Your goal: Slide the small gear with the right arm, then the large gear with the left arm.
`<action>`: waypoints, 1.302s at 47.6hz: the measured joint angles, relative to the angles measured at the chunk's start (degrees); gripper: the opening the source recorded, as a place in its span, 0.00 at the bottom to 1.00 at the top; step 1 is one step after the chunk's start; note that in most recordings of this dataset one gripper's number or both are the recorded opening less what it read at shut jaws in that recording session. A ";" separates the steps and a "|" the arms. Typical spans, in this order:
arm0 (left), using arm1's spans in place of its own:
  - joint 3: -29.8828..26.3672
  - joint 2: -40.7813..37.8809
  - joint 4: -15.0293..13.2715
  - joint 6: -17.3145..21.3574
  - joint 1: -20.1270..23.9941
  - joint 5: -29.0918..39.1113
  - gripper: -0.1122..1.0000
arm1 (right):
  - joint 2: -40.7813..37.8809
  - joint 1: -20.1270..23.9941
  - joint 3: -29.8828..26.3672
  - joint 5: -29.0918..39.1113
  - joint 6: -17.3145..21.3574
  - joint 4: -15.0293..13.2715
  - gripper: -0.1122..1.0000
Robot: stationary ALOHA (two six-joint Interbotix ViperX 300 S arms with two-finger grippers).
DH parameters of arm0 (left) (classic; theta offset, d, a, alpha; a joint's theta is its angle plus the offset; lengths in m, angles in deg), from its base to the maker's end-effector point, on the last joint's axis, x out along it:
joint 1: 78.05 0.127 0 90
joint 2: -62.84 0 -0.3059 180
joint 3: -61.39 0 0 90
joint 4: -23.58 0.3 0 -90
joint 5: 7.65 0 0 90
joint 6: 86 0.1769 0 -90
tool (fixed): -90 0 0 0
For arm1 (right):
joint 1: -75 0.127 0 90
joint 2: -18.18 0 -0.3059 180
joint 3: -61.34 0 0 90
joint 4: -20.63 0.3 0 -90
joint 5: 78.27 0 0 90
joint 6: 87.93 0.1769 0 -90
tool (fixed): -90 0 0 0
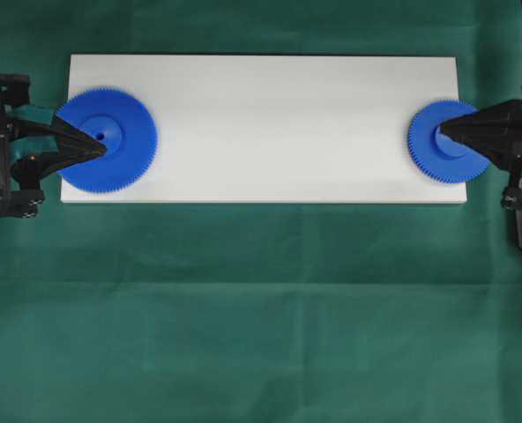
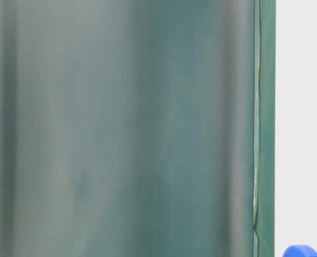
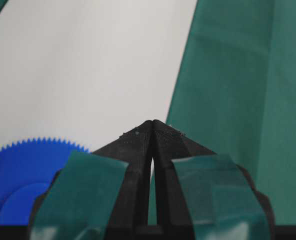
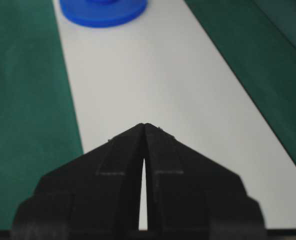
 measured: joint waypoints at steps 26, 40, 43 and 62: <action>2.90 1.05 0.00 0.97 -0.53 -4.83 0.10 | 2.37 0.18 0.62 0.00 -0.09 0.00 0.55; 4.48 3.69 0.00 7.82 -1.93 -7.29 0.10 | 3.52 0.18 0.88 0.00 -0.18 -0.53 0.55; 4.83 4.04 0.00 8.79 -2.11 -7.91 0.10 | 3.52 0.18 1.05 0.00 -0.26 -1.41 0.55; 9.05 8.35 0.00 10.02 -2.29 -10.81 0.10 | 3.60 0.18 1.67 -0.09 -0.26 -5.71 0.55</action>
